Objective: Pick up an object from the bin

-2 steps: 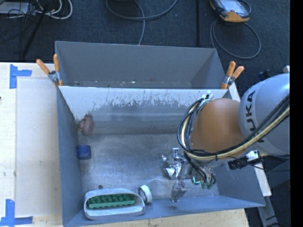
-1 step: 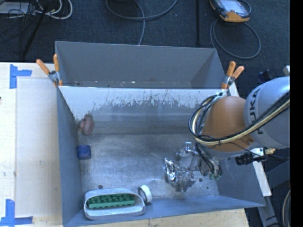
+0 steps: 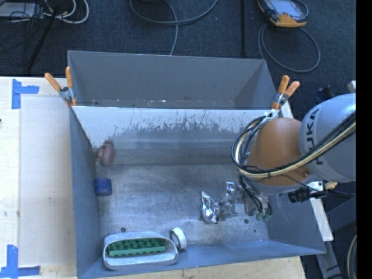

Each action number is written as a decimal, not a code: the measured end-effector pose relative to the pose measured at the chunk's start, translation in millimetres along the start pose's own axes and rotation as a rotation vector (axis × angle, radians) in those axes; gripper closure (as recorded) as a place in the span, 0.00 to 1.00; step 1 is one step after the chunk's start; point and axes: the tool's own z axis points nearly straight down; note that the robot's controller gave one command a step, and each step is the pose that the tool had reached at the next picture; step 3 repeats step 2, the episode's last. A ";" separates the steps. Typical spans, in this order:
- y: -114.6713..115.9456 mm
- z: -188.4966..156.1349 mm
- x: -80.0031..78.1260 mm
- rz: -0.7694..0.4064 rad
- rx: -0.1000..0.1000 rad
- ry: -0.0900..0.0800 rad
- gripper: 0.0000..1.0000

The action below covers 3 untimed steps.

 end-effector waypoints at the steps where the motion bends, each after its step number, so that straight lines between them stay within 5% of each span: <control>1: 16.4 -96.2 -2.6 -0.035 0.000 -0.008 1.00; 2: 18.5 -162.5 9.8 -0.209 0.001 -0.005 1.00; 3: 18.5 -162.5 9.8 -0.209 0.001 -0.005 1.00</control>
Offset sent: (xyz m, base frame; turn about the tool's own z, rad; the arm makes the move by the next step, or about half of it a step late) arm 0.0025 0.0155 0.0924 -0.0345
